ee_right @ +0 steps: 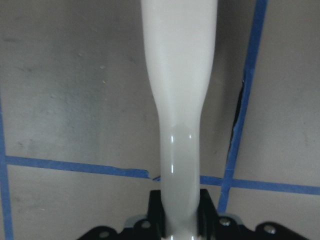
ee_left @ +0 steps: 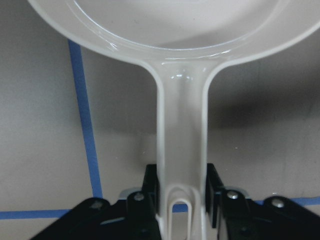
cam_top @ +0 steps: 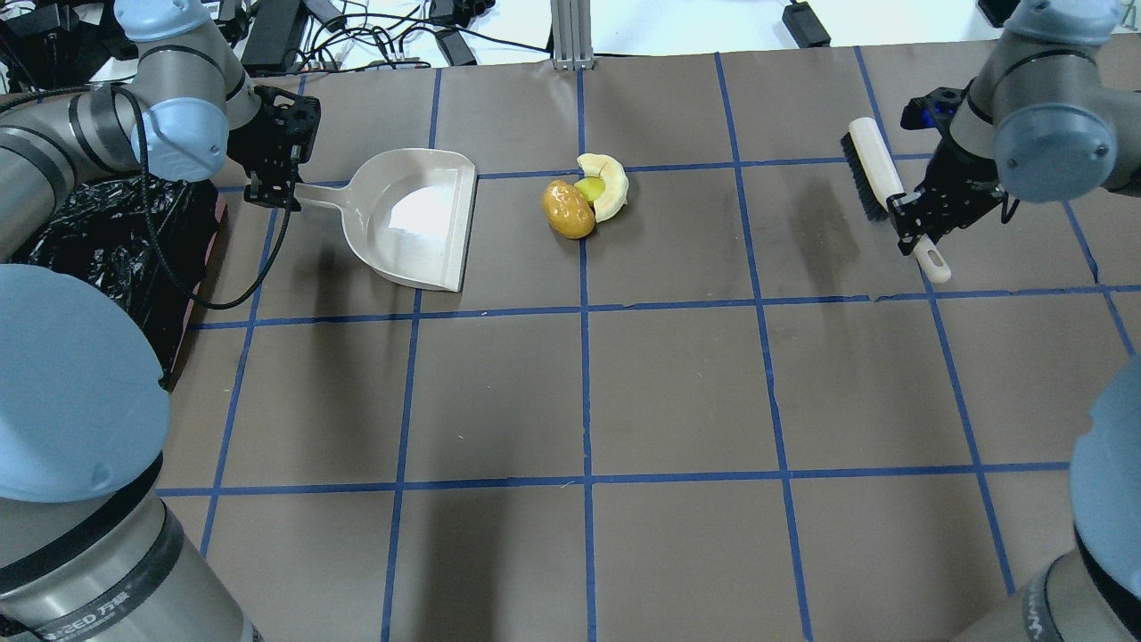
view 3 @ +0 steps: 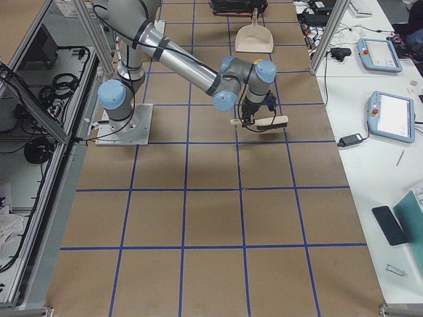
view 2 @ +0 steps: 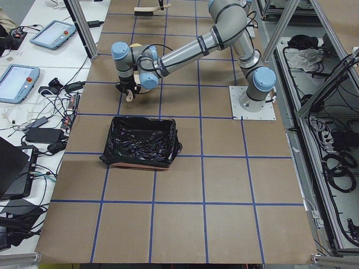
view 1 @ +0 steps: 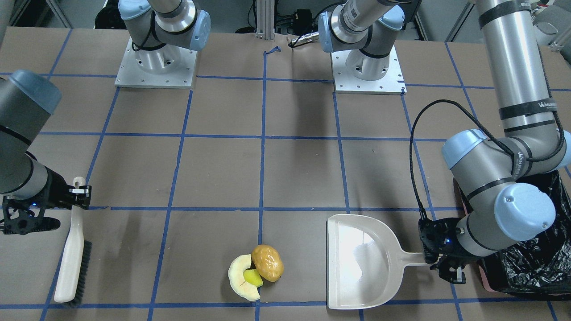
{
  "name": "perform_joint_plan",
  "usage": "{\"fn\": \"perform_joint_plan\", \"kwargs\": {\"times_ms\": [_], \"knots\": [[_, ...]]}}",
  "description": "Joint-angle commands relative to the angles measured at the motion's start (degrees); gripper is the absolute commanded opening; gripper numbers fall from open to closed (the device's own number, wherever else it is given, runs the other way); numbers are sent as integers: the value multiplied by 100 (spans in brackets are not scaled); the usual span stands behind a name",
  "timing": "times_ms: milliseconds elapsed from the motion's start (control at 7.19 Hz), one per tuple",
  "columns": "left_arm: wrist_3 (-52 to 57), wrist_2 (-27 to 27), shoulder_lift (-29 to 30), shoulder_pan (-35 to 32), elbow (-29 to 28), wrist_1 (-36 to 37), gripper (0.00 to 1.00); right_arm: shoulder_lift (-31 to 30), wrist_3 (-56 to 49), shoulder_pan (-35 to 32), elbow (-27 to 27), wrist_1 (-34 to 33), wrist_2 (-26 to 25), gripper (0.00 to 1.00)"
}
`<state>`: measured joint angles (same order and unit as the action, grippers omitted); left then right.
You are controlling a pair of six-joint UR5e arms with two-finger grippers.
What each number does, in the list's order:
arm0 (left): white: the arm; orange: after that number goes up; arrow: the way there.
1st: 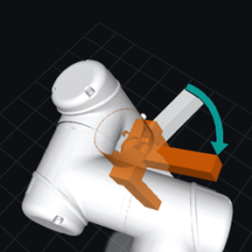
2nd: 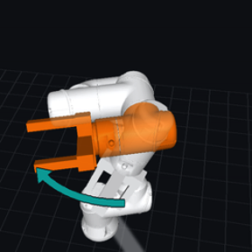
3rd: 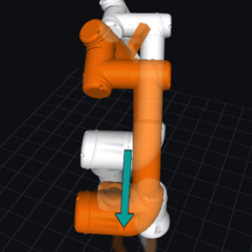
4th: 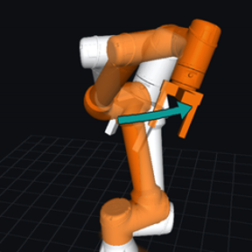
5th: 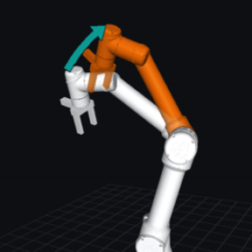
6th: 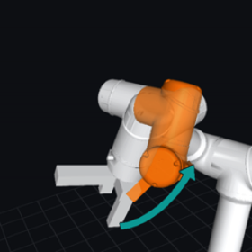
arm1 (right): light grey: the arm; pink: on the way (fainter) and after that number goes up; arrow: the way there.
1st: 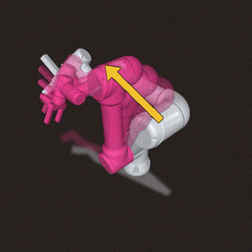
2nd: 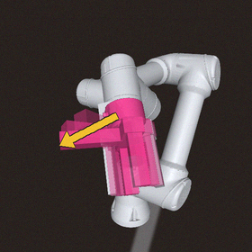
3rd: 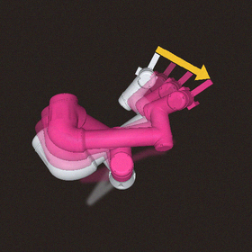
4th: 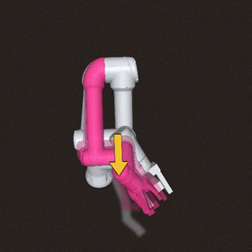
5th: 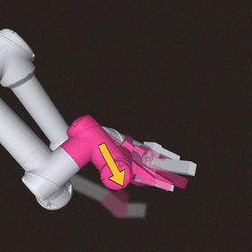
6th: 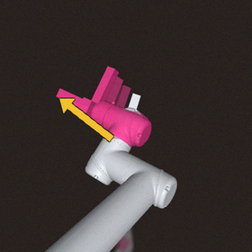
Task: Sweep and dump trash into bin
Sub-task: 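Move the brush with the right gripper toward the potato and fruit piece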
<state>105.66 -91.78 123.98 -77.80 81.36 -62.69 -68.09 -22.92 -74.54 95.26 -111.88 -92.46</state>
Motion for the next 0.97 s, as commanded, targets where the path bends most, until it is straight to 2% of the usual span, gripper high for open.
{"fn": "perform_joint_plan", "kwargs": {"times_ms": [0, 278, 556, 695, 834], "knots": [[-2, -76, -32, -190, -32, -24, 29, 50, 339, -612, -314, 43, 52, 0], [-2, -181, -32, -253, -33, -51, 27, 216, 970, -1139, -604, 288, 87, 0], [-89, -435, -23, -454, -33, -51, 27, 384, 1673, -1510, -693, 359, 682, 0], [-159, -646, -5, -577, -41, -16, 26, 480, 1859, -1624, -745, 369, 877, 0], [-212, -622, -5, -578, -50, -16, 26, 638, 2053, -1808, -894, 377, 922, 0]]}}
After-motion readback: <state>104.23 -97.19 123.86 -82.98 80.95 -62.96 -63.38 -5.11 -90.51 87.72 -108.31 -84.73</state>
